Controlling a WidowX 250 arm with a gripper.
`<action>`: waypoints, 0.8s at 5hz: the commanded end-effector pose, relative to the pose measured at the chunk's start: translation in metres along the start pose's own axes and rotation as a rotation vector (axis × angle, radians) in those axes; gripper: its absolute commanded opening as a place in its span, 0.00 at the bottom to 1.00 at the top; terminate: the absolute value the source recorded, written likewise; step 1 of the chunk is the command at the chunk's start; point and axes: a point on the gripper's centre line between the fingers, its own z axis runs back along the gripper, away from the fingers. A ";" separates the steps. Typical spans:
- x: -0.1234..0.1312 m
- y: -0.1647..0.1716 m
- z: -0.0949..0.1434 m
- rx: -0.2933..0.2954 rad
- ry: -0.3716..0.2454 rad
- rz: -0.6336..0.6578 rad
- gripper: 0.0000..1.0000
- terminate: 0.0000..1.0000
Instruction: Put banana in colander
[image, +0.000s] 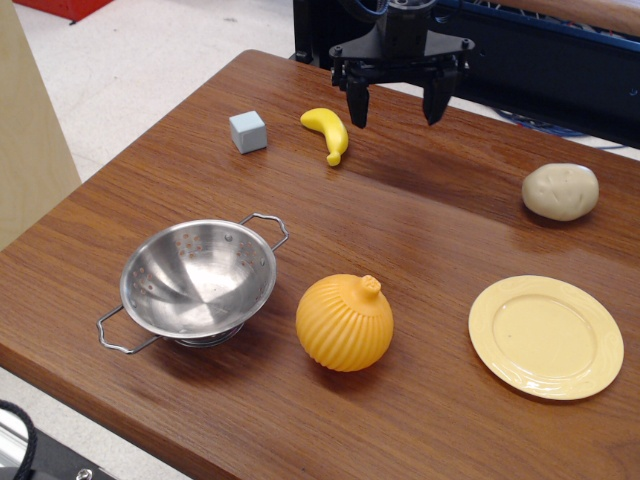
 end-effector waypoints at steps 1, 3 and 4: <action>0.028 0.023 0.013 -0.021 -0.065 0.003 1.00 0.00; 0.037 0.042 0.009 -0.009 -0.064 -0.009 1.00 0.00; 0.036 0.040 -0.004 0.041 -0.066 -0.004 1.00 0.00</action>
